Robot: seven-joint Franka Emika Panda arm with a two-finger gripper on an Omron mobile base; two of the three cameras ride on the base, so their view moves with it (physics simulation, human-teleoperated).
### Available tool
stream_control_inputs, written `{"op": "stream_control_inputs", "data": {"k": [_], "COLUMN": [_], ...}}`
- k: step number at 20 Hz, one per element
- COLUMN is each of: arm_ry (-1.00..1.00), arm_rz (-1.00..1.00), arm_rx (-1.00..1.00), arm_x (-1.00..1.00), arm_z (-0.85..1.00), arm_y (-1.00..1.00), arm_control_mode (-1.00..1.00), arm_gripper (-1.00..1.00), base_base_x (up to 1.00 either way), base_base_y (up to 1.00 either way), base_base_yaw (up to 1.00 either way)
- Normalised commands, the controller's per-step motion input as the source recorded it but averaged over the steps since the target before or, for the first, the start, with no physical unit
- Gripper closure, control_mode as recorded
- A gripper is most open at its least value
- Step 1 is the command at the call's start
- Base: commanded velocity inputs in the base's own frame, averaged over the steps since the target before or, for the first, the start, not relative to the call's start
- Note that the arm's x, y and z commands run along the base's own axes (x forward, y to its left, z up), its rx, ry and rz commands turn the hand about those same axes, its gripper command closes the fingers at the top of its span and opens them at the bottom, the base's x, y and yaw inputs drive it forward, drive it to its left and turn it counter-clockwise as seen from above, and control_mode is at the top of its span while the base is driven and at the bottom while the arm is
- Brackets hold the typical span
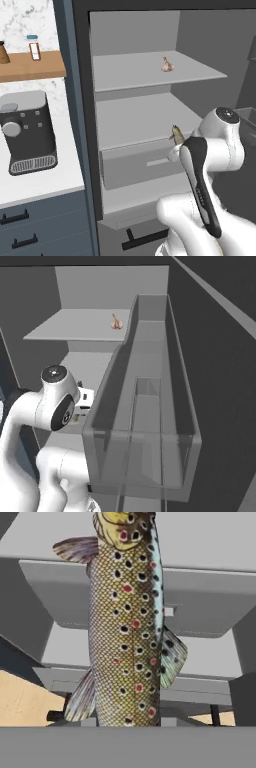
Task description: Place one garlic and one fish in each tupperware on the nearby counter, to pack two identical lunches.
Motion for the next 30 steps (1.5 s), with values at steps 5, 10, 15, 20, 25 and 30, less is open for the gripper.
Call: {"op": "stream_control_inputs", "data": {"k": [5,10,15,20,25,30], "arm_ry": [-0.05,0.0,0.0,0.0,0.0,0.0], "arm_rz": [0.0,0.0,0.0,0.0,0.0,0.0], "arm_rx": [0.0,0.0,0.0,0.0,0.0,0.0], "arm_x": [-0.62,0.0,0.0,0.0,0.0,0.0], "arm_z": [0.28,0.0,0.0,0.0,0.0,0.0], "arm_y": [0.0,0.0,0.0,0.0,0.0,0.0], "arm_control_mode": [1.0,1.0,1.0,1.0,1.0,1.0], "arm_gripper": [1.0,1.0,1.0,1.0,1.0,1.0], "base_base_x": [-0.19,-0.97,-0.42,-0.01,0.1,0.29], "base_base_y": [0.02,0.52,1.0,1.0,1.0,1.0], "base_base_yaw": [0.0,0.01,0.11,0.07,0.04,0.01]}}
